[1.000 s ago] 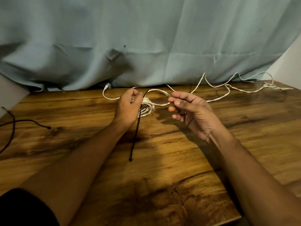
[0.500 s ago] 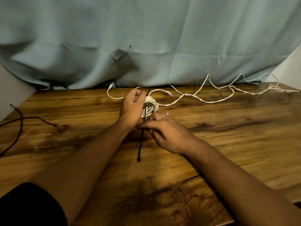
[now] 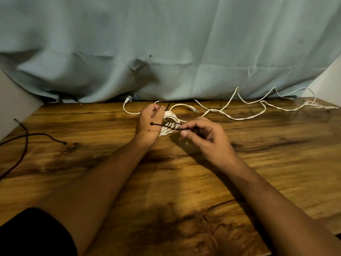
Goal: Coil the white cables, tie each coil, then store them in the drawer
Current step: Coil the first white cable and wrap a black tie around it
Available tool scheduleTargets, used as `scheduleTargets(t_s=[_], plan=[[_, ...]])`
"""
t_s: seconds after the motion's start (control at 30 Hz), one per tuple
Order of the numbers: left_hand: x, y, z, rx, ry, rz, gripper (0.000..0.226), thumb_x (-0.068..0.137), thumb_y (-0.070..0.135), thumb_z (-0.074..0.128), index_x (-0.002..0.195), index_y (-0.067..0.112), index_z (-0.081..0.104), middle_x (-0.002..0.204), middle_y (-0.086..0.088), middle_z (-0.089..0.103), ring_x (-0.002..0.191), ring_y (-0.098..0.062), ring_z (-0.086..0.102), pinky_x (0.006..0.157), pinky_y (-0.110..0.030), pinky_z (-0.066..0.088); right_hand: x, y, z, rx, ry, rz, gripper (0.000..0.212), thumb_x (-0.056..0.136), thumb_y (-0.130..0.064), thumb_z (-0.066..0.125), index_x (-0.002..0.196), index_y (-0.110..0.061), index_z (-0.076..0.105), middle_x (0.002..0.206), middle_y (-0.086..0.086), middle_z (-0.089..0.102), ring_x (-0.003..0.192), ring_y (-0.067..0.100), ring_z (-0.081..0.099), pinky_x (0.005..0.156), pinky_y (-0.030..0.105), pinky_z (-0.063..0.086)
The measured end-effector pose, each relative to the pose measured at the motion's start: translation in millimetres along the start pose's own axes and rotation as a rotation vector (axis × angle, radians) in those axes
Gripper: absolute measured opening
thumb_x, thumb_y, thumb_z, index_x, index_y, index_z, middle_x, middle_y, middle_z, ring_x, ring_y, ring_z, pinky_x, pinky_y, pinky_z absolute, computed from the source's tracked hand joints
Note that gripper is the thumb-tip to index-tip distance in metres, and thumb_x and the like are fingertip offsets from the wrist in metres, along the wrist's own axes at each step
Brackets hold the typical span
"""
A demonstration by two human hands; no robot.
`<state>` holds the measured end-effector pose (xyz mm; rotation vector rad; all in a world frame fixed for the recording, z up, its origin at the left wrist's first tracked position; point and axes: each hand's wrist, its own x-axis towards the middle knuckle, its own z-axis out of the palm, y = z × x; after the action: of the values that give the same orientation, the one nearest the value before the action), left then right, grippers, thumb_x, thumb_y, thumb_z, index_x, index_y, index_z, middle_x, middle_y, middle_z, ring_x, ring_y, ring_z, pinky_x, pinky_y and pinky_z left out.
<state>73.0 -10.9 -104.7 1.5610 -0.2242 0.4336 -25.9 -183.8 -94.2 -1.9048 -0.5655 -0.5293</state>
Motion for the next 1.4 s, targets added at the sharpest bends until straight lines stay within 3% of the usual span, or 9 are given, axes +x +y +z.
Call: scheduleTargets(t_s=[0.13, 0.3, 0.5, 0.63, 0.73, 0.83, 0.97, 1.2, 1.4], plan=[[1, -1, -1, 0.019, 0.006, -0.047, 0.024, 0.100, 0.026, 0.058, 0.077, 0.020, 0.060, 0.063, 0.008, 0.053, 0.062, -0.013, 0.045, 0.064, -0.034, 0.038, 2, -2, -6, 0.161, 0.153, 0.039, 0.019, 0.099, -0.005, 0.066, 0.115, -0.007, 0.076, 0.104, 0.005, 0.074, 0.083, 0.006, 0.067, 0.072, 0.020, 0.052], [-1, -3, -2, 0.017, 0.000, -0.049, 0.023, 0.097, 0.031, 0.058, 0.077, 0.020, 0.059, 0.061, 0.008, 0.051, 0.059, -0.013, 0.043, 0.063, -0.035, 0.037, 3, 2, -7, 0.465, 0.293, 0.195, 0.022, 0.100, -0.011, 0.065, 0.119, -0.005, 0.075, 0.112, 0.014, 0.077, 0.097, 0.023, 0.068, 0.073, 0.031, 0.058], [1, -2, -1, 0.010, -0.006, -0.053, 0.022, 0.100, 0.027, 0.057, 0.080, 0.019, 0.061, 0.063, 0.005, 0.053, 0.060, -0.013, 0.044, 0.061, -0.033, 0.037, 9, -4, -19, 0.723, 0.434, 0.264, 0.011, 0.097, -0.008, 0.065, 0.091, -0.005, 0.075, 0.101, 0.015, 0.076, 0.092, 0.022, 0.072, 0.080, 0.034, 0.061], [-2, 1, -1, 0.040, -0.019, -0.026, 0.025, 0.102, 0.023, 0.056, 0.077, 0.020, 0.058, 0.062, 0.006, 0.051, 0.058, -0.011, 0.043, 0.058, -0.030, 0.035, 11, -4, -29, 0.860, 0.459, 0.270, 0.015, 0.103, -0.011, 0.057, 0.108, -0.006, 0.071, 0.092, 0.008, 0.075, 0.087, 0.020, 0.071, 0.086, 0.034, 0.060], [-4, 1, -1, 0.066, -0.026, -0.018, 0.027, 0.102, 0.022, 0.056, 0.076, 0.021, 0.057, 0.058, 0.012, 0.050, 0.056, -0.009, 0.041, 0.058, -0.030, 0.034, 11, -5, -33, 0.920, 0.478, 0.265, 0.017, 0.104, -0.013, 0.055, 0.114, -0.008, 0.068, 0.088, 0.004, 0.073, 0.082, 0.017, 0.072, 0.080, 0.030, 0.061], [-4, 3, -1, 0.103, -0.056, 0.017, 0.028, 0.103, 0.021, 0.056, 0.075, 0.023, 0.055, 0.049, 0.018, 0.048, 0.050, -0.001, 0.037, 0.056, -0.029, 0.032, 13, -3, -35, 0.869, 0.529, 0.296, 0.019, 0.101, -0.012, 0.060, 0.118, -0.007, 0.068, 0.083, 0.001, 0.072, 0.070, 0.013, 0.068, 0.063, 0.021, 0.055], [-10, 7, 1, 0.204, -0.124, 0.128, 0.027, 0.102, 0.019, 0.056, 0.076, 0.028, 0.054, 0.051, 0.018, 0.048, 0.048, 0.000, 0.040, 0.052, -0.023, 0.030, 11, 4, -32, 0.582, 0.544, 0.304, 0.021, 0.098, -0.012, 0.068, 0.117, -0.006, 0.072, 0.080, 0.000, 0.074, 0.056, 0.007, 0.055, 0.050, 0.017, 0.039], [-21, 9, 3, 0.360, -0.182, 0.235, 0.017, 0.103, 0.026, 0.055, 0.088, 0.027, 0.061, 0.063, 0.015, 0.053, 0.053, 0.002, 0.048, 0.051, -0.020, 0.032, 5, 11, -17, 0.278, 0.398, 0.193, 0.008, 0.098, -0.006, 0.067, 0.096, -0.010, 0.074, 0.073, -0.003, 0.070, 0.060, -0.001, 0.056, 0.060, 0.013, 0.043], [-28, 11, 12, 0.318, -0.226, 0.275, 0.016, 0.100, 0.033, 0.054, 0.090, 0.023, 0.062, 0.064, 0.014, 0.055, 0.057, -0.001, 0.047, 0.054, -0.027, 0.032, 5, 12, -8, 0.240, 0.359, 0.174, 0.008, 0.099, -0.008, 0.067, 0.102, -0.004, 0.073, 0.079, 0.007, 0.073, 0.057, 0.002, 0.058, 0.054, 0.016, 0.047]])
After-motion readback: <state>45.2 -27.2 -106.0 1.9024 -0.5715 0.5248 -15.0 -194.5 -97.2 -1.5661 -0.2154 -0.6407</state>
